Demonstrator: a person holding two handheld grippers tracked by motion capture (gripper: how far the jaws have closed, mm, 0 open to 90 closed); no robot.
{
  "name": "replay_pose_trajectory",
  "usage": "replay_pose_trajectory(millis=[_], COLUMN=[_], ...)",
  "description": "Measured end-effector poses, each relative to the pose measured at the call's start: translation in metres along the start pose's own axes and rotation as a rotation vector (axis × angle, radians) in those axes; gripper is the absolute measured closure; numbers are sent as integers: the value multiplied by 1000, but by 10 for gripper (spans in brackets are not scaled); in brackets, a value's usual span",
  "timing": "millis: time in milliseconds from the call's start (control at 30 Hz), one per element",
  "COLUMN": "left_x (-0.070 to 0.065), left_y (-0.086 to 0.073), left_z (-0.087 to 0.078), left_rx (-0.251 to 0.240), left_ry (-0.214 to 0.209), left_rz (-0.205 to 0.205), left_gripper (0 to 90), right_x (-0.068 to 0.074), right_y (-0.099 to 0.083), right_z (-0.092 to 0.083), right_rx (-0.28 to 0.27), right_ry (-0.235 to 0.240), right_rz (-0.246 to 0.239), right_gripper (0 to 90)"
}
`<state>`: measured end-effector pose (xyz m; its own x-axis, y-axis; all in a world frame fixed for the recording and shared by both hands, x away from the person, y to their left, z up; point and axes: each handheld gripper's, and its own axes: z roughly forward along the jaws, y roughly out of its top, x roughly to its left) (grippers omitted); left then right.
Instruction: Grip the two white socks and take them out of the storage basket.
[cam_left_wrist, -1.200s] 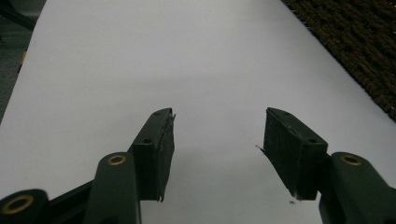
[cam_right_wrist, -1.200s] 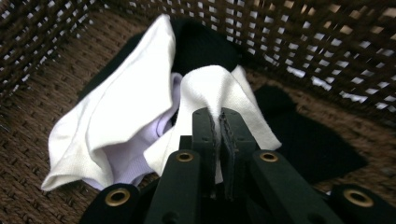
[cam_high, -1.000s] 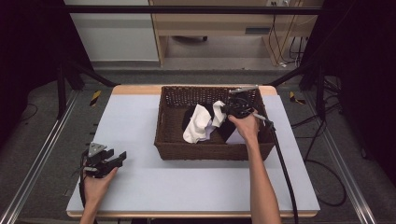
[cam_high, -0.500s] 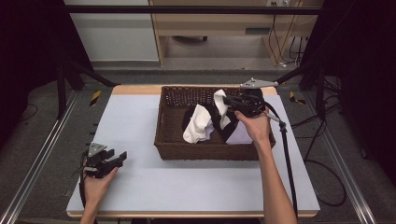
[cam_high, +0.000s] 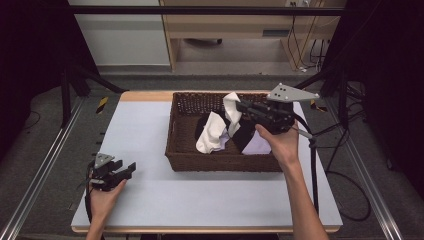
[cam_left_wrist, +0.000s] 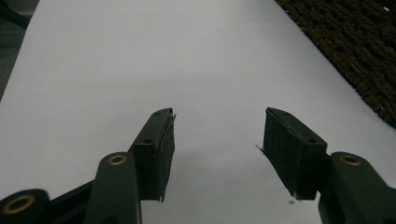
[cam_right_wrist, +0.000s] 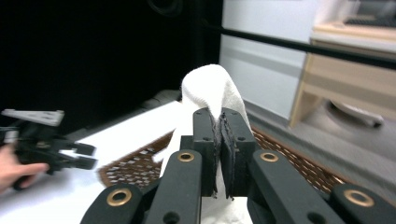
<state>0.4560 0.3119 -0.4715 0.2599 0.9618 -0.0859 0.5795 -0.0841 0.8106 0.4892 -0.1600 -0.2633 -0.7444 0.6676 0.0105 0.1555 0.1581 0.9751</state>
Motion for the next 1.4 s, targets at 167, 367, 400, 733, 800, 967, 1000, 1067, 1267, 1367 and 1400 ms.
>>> replay_pose_trajectory(millis=[167,367,400,733,800,967,1000,1067,1267,1367,1400], left_x=[-1,-1,-1,-5,-6,-7,-7,-8,-11,-12,-13], left_y=[0,1,1,3,3,3,3,4,6,6,6], left_z=[0,0,-1,-3,-4,-6,-6,-7,-9,-9,-9], left_rx=[0,-2,-5,-15,-17,-24,-24,-29,-41,-38,-37], left_ry=[1,5,5,-5,-7,-11,-11,-15,-25,-26,-27], left_rz=[1,4,2,12,14,10,11,7,11,13,15], left_gripper=[424,423,423,424,426,427,427,428,431,432,433], right_x=[17,40,47,67,70,73,72,72,66,64,62], right_y=[0,0,-4,-43,-59,-83,-87,-97,-132,-143,-152], right_z=[-14,-33,-38,-44,-42,-39,-38,-36,-27,-23,-20], right_rx=[-44,-77,-77,-17,13,61,69,96,183,220,245], right_ry=[53,143,163,236,250,266,269,268,246,237,220], right_rz=[-27,-54,-60,-54,-47,-25,-18,-8,37,51,54], right_gripper=[853,852,852,852,852,851,851,850,845,845,846])
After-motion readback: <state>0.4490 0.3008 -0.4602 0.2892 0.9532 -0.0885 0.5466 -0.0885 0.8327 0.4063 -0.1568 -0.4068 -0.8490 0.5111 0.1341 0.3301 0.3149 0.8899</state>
